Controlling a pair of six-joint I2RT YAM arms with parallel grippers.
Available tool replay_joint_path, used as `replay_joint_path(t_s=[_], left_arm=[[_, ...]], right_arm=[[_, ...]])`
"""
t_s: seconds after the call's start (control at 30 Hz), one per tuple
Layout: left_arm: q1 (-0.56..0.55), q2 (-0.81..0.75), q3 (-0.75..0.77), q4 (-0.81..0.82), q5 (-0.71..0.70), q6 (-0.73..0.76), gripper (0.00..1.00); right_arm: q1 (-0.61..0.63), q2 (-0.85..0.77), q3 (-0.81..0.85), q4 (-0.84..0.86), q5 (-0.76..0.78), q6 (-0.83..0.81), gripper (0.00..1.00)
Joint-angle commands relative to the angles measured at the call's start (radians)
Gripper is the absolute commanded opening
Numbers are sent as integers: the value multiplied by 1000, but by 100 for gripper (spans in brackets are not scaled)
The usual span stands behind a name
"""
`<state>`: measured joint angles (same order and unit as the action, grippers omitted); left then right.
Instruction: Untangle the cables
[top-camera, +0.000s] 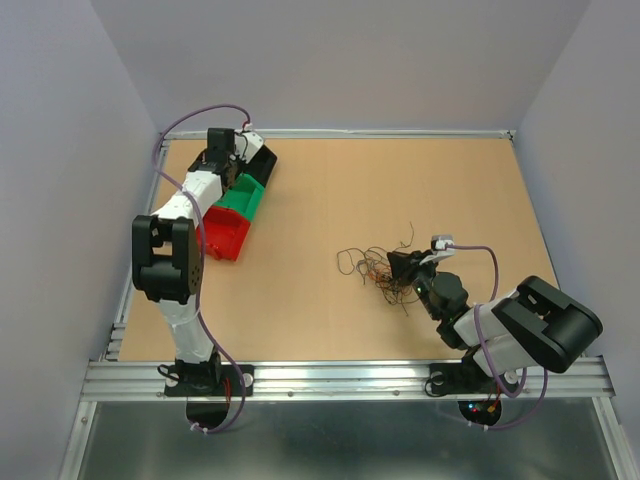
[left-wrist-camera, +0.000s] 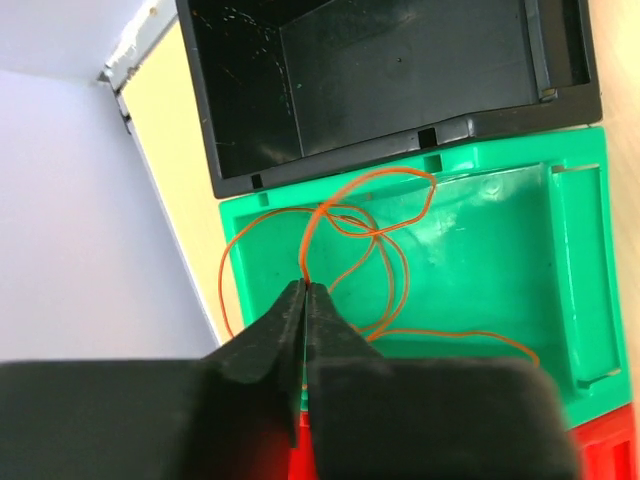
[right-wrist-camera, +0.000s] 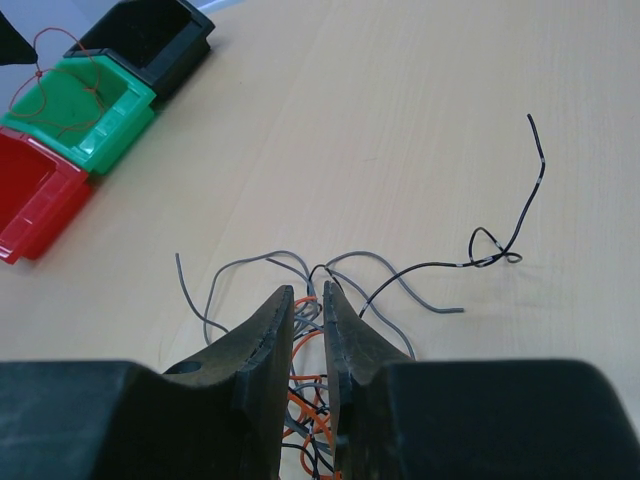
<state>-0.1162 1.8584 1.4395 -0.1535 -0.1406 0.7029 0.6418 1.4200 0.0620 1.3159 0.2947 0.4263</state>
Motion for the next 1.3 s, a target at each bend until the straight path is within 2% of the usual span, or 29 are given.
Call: replay_joint_path(t_s=[0.0, 0.27, 0.43, 0.67, 0.7, 0.73, 0.83, 1.0, 1.27], left_arm=[[4, 27, 7, 29, -7, 1, 0], [6, 154, -10, 109, 18, 27, 0], [6, 245, 38, 98, -68, 35, 0], [4, 256, 61, 64, -89, 12, 0], [7, 245, 56, 74, -90, 1, 4], [7, 219, 53, 83, -82, -3, 13], [7, 167, 67, 59, -54, -14, 22], [7, 154, 147, -49, -62, -42, 25], [7, 114, 185, -172, -65, -28, 36]], right_arm=[[-4, -16, -51, 149, 1, -1, 24], [-4, -6, -50, 149, 4, -1, 24], [-4, -1, -48, 149, -5, 2, 24], [-2, -12, -53, 149, 1, 2, 24], [-4, -16, -51, 148, 0, 2, 24], [-4, -16, -53, 148, 1, 2, 24], [-4, -18, -53, 148, 4, 2, 24], [-4, -12, -51, 148, 3, 3, 24], [-4, -9, -51, 148, -3, 6, 24]])
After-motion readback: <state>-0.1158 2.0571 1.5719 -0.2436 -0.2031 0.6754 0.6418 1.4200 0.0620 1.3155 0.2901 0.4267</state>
